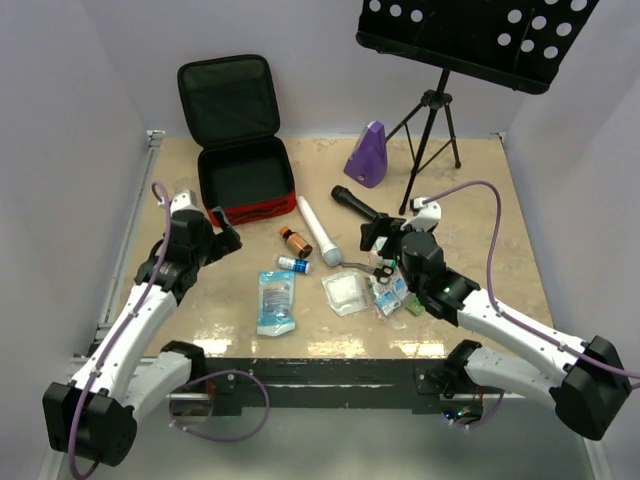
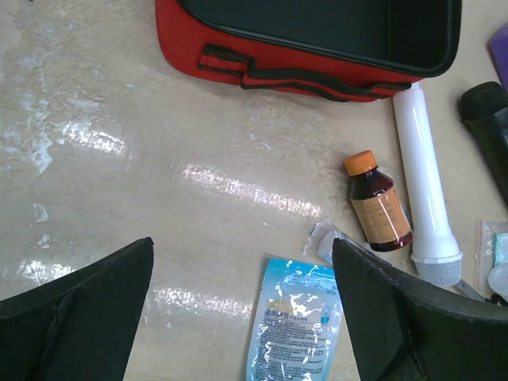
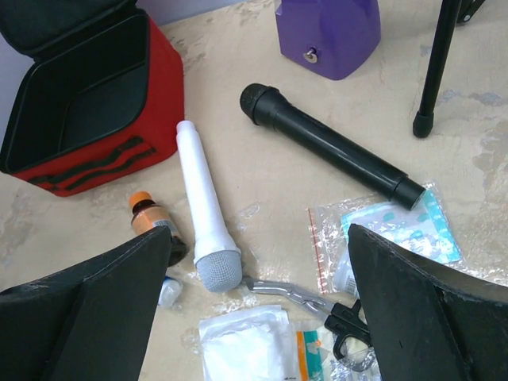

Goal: Organize the medicine kit

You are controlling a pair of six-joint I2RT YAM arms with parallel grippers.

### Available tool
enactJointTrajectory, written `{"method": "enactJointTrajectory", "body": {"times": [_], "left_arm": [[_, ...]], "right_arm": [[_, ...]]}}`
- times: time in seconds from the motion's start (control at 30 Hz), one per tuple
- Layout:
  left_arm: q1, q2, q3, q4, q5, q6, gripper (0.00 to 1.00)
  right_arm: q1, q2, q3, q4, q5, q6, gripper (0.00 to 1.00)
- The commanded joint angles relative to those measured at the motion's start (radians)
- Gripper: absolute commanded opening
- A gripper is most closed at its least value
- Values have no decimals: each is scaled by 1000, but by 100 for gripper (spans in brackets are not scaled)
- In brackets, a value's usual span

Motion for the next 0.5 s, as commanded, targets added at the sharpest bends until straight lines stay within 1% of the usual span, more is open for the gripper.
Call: {"method": "enactJointTrajectory", "body": {"times": [0.0,0.07,0.13,0.2,0.27,0.37,0.47], "left_arm": [[4,-21,-58,98,80,18,98],[-1,-57,-114,181,192,-6,95],[-41,-83,-172,277,249,-86,92],[-106,-58,-193,325,229,-161,91],[-154,7,-170,336,202,-207,91],[-199,103,-128,355,157,-261,91],[-240,179,-99,413,120,-318,91]], "right_arm": [[-3,-7,1,13,4,0,98],[-3,-6,3,12,1,2,98],[-3,-1,4,17,-2,-3,98],[-1,8,10,14,0,0,98],[-3,19,10,26,-2,2,98],[-3,49,24,48,-20,13,98],[-3,83,52,52,-31,14,98]]}}
